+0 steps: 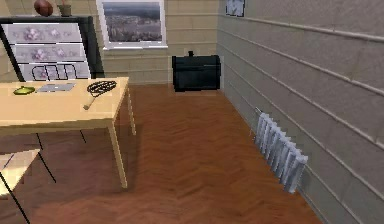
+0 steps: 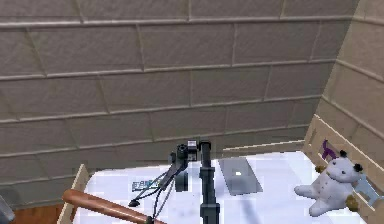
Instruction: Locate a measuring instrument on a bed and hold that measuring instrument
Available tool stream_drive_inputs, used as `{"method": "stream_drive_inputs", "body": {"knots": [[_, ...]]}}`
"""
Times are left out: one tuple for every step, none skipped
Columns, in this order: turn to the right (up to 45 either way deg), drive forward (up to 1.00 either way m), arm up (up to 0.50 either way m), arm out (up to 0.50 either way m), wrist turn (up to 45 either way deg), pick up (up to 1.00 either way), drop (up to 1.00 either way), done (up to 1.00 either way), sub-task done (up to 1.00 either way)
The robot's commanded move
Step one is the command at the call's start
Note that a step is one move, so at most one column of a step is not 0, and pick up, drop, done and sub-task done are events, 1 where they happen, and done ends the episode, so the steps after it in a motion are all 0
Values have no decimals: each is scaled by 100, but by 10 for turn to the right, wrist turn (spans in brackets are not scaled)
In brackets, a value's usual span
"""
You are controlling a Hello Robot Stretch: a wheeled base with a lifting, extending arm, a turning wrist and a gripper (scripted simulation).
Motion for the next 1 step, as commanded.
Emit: {"method": "stream_drive_inputs", "body": {"knots": [[0, 0, 0, 0, 450, 0, 0, 0, 0]]}}
